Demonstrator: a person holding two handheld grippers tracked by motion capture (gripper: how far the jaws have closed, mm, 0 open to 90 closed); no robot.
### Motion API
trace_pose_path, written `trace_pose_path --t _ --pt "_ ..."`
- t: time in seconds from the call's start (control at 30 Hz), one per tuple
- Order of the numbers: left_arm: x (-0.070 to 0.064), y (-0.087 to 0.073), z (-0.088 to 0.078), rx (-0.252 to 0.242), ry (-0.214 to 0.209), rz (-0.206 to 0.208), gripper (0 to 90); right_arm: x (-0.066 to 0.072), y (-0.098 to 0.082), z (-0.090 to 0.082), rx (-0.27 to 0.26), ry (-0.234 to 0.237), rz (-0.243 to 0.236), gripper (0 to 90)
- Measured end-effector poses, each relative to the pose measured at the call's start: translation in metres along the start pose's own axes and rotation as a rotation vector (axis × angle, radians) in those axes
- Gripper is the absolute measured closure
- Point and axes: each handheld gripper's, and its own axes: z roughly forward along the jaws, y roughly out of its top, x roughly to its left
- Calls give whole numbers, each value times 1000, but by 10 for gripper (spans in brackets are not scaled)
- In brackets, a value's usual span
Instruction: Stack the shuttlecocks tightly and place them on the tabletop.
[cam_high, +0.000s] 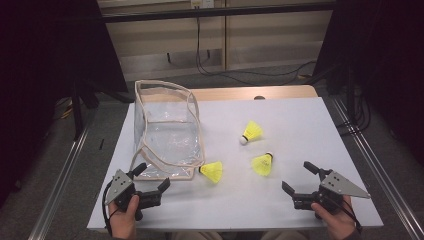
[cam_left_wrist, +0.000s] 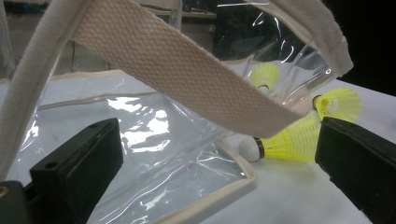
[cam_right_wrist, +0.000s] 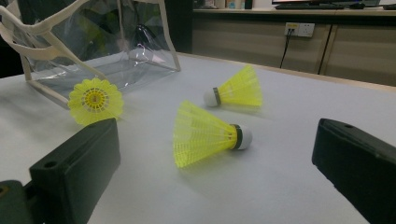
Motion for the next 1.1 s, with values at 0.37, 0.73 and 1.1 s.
trace_pose_path --t 0.37,0.73,1.1 --pt "-6 -1 1 33 -15 25 3 0 0 0 1 0 -5 6" --pt "-14 -2 3 37 -47 31 1 0 0 1 5 -2 -4 5" --pt "-27 1 5 16 -91 30 5 0 0 1 4 -4 -1 5"
